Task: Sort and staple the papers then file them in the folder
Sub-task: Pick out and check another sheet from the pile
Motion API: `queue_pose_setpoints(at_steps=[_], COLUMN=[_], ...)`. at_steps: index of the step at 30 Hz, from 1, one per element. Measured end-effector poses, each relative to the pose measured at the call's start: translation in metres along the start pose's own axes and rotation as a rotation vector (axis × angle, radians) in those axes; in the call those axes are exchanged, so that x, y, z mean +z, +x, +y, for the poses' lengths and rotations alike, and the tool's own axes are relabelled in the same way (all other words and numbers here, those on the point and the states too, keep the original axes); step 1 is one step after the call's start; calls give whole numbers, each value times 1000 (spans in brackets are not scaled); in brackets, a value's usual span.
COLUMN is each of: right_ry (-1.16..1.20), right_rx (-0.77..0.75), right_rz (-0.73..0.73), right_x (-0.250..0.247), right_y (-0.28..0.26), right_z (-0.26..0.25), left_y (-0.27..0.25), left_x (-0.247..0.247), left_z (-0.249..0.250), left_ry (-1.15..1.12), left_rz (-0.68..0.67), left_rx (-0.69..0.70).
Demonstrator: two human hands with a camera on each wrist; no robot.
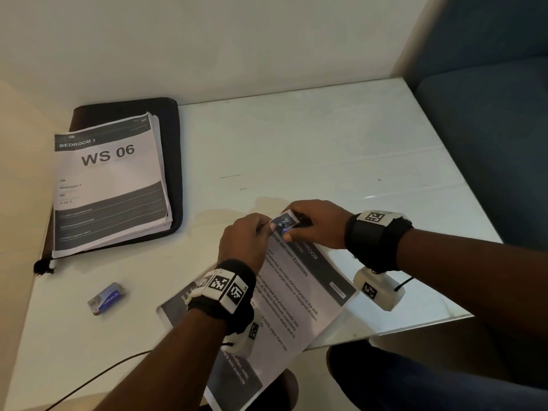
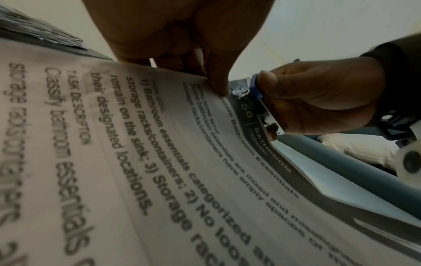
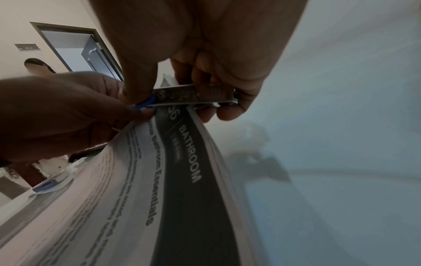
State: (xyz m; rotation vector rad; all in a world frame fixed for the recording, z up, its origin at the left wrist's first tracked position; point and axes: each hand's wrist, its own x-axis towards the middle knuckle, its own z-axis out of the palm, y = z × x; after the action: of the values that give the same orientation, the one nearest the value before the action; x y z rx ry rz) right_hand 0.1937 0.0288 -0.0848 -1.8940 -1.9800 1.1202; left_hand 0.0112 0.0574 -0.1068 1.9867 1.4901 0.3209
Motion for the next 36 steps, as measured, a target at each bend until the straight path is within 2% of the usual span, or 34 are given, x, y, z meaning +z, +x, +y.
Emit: queue_pose_setpoints(at_steps=[4, 11, 26, 29, 32, 34, 36], right_ry=[9, 81, 96, 74, 41, 28, 11], right_rx=[4, 1, 26, 35, 28, 30, 23], right_rz=[5, 113, 160, 163, 166, 164, 162], right_x=[2, 3, 1, -1, -1, -1, -2], right_y=[1, 0, -2, -2, -2, -2, -3], right_z=[2, -1, -5, -4, -3, -4, -5], left_y=[-1, 1, -2, -4, -9, -12, -11], left_x=[2, 3, 4, 4, -2, -4, -2], left_z=[1, -1, 2, 2, 8, 17, 21], left_ry=[6, 40, 13, -78, -258, -255, -251], left_rz=[2, 6, 13, -14, -112, -176, -183], left_rx=[19, 29, 59, 73, 53, 91, 92])
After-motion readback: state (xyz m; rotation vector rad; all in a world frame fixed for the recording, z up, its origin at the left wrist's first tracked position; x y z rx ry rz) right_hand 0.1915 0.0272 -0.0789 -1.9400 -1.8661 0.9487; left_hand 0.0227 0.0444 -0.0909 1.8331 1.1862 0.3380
